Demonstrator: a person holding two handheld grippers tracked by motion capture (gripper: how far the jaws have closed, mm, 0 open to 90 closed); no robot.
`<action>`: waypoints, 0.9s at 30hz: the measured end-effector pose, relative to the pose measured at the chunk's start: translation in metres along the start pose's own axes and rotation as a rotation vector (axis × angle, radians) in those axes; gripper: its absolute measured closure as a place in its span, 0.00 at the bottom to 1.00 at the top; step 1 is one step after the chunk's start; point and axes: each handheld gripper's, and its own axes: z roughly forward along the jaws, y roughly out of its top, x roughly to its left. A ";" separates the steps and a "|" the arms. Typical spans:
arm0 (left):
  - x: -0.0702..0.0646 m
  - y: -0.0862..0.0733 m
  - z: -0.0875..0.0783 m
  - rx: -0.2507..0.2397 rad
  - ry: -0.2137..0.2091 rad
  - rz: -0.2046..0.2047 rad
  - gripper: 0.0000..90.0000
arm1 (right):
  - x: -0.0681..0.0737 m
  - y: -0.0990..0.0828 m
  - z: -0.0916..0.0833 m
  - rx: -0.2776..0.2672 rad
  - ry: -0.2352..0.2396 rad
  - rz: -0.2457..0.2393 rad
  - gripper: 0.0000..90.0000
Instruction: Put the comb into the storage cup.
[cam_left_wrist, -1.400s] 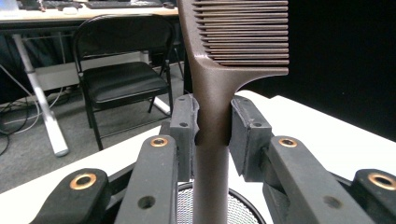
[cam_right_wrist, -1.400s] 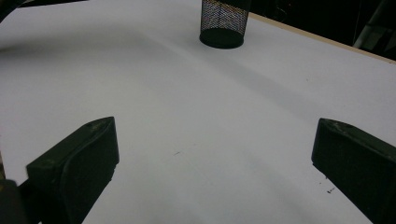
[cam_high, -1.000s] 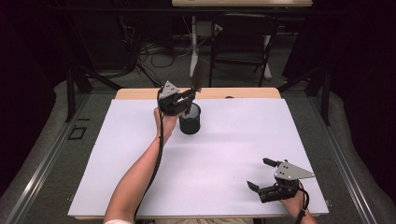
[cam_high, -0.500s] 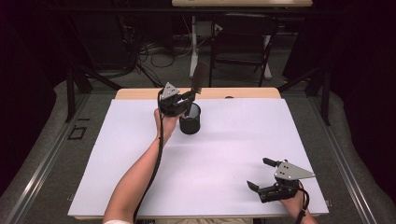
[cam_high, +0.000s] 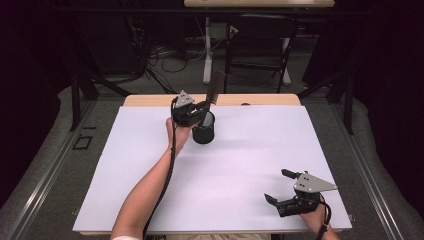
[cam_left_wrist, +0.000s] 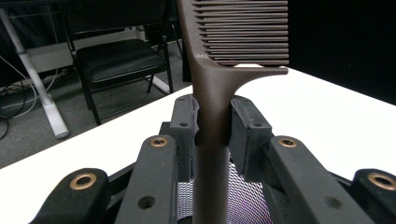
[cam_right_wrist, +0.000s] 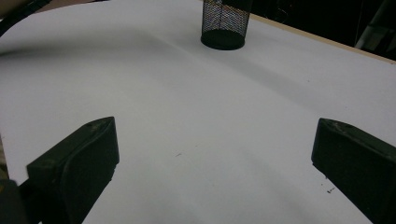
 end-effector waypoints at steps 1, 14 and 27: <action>0.001 0.000 0.000 0.004 -0.005 -0.002 0.81 | 0.001 0.000 0.000 -0.002 0.001 0.002 0.00; 0.003 -0.004 0.002 0.034 -0.018 0.008 0.81 | 0.000 0.000 -0.001 -0.002 -0.001 -0.002 0.00; 0.003 -0.007 0.003 0.065 -0.024 0.018 0.80 | 0.000 0.000 -0.001 -0.004 -0.002 -0.001 0.00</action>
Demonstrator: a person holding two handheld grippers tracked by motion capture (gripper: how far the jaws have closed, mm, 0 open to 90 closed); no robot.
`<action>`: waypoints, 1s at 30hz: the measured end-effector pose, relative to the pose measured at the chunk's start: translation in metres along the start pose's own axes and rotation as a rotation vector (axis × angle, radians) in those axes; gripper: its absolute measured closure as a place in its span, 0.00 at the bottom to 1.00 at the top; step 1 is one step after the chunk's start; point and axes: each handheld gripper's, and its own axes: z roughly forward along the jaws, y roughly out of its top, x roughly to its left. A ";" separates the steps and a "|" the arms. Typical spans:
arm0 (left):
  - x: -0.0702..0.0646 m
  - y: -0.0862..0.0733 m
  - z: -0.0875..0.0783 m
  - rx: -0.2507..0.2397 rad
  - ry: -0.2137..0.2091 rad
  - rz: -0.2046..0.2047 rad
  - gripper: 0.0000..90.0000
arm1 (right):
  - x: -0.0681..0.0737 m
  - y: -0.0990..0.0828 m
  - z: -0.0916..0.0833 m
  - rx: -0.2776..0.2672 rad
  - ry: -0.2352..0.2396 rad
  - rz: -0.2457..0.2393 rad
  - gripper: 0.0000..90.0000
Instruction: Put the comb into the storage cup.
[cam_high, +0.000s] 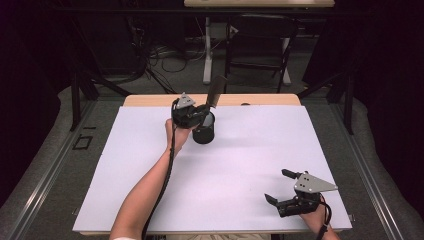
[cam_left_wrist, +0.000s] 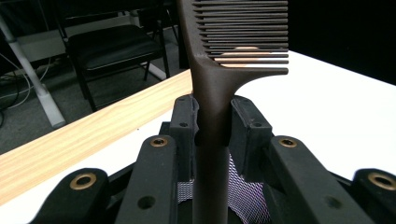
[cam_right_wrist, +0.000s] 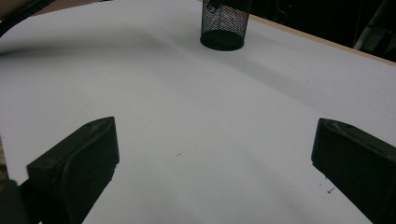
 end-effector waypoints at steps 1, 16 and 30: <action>0.000 0.000 0.000 0.002 0.001 -0.001 0.80 | 0.000 0.000 0.000 0.000 0.000 -0.002 0.00; 0.001 -0.002 0.000 0.042 0.002 -0.016 0.80 | 0.000 0.001 0.000 0.000 0.003 -0.005 0.00; -0.003 -0.006 0.003 0.059 0.003 0.021 0.80 | 0.000 0.001 -0.001 0.002 -0.002 -0.004 0.01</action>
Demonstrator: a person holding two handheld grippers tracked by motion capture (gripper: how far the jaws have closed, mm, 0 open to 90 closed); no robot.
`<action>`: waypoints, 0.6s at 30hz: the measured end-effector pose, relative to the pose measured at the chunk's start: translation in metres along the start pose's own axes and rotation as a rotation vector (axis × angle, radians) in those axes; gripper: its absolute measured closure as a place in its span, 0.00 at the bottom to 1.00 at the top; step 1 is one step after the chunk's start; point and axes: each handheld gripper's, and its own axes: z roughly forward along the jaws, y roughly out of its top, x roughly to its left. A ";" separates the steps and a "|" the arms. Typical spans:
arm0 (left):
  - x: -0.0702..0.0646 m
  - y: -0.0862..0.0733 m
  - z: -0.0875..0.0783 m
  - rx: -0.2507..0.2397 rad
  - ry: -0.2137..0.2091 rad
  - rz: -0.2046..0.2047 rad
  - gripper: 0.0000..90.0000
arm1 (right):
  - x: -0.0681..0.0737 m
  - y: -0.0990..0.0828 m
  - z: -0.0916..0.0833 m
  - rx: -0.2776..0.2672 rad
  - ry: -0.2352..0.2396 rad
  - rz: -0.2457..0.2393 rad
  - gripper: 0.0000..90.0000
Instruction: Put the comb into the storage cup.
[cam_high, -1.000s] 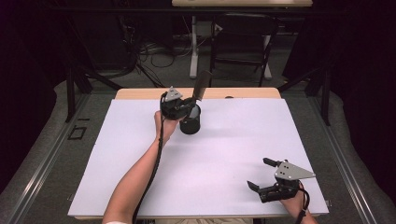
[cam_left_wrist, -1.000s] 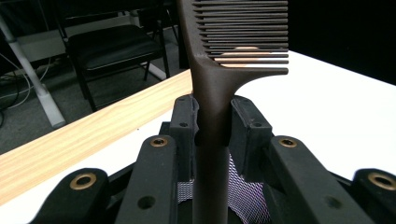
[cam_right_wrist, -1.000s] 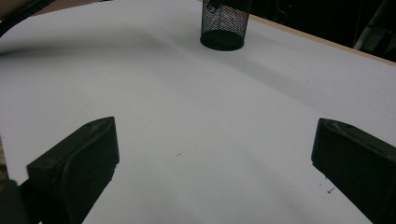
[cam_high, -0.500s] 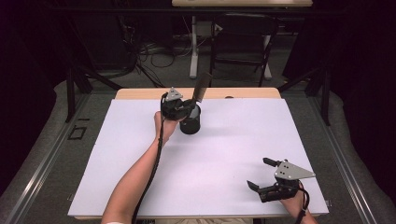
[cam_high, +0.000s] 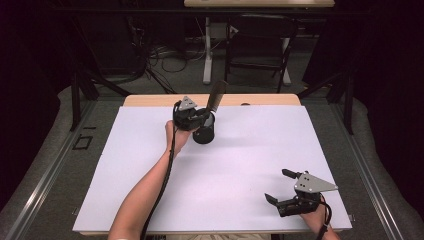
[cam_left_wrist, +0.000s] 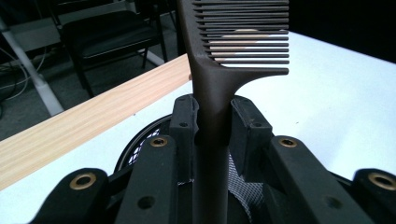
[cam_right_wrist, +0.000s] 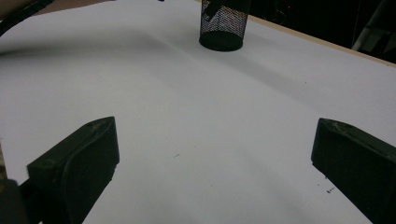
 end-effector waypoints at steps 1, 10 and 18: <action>0.000 0.000 0.001 0.003 -0.001 0.001 0.80 | 0.000 0.000 0.000 -0.002 -0.001 0.001 0.01; 0.000 -0.002 0.003 0.030 -0.003 0.008 0.80 | 0.000 0.000 0.001 0.001 -0.001 -0.002 0.01; 0.002 -0.004 0.004 0.043 0.007 -0.003 0.80 | 0.000 0.000 0.000 0.002 -0.001 -0.002 0.01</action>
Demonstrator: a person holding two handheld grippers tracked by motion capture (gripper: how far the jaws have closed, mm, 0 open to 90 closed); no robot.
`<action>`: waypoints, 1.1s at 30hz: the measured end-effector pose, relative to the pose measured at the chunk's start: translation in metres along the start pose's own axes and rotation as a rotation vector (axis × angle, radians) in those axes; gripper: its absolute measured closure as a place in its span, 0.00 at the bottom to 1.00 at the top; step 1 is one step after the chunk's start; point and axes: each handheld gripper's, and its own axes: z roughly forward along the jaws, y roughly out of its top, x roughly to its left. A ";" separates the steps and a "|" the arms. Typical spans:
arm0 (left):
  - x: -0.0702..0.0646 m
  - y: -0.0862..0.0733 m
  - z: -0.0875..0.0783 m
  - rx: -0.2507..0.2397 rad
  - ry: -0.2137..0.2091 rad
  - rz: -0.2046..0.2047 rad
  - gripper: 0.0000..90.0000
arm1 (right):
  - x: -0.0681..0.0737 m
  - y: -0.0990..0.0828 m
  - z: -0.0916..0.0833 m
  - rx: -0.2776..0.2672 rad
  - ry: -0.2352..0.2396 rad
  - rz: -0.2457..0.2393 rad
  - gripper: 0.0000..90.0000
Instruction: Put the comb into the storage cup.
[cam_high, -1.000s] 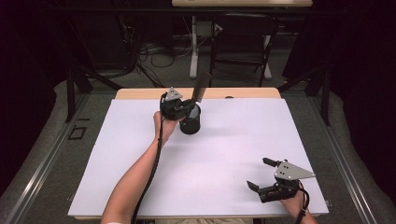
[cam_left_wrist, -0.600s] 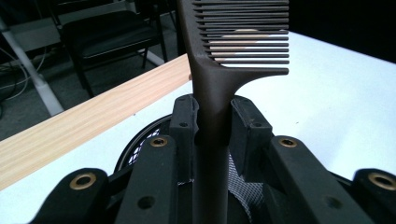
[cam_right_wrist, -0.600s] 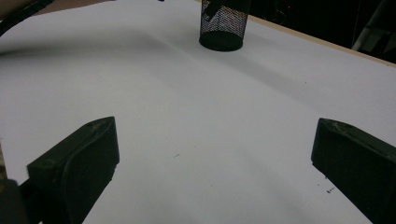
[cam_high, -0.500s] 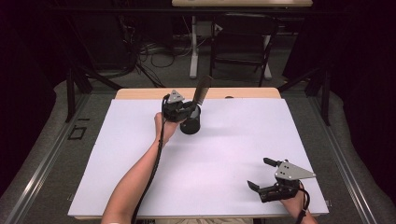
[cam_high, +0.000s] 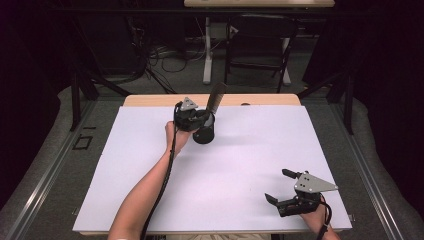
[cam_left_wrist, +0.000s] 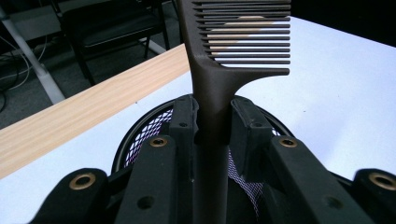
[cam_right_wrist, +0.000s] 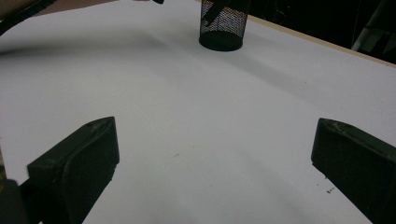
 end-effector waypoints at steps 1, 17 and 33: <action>0.000 -0.001 0.000 0.002 -0.001 0.000 0.80 | 0.000 0.000 0.000 -0.001 0.000 0.000 0.01; -0.008 -0.001 -0.008 0.013 0.013 0.020 0.56 | 0.000 0.000 0.000 -0.008 -0.003 -0.004 0.01; -0.008 0.002 -0.040 0.048 -0.014 0.034 0.19 | 0.001 0.001 0.000 -0.005 -0.004 -0.006 0.01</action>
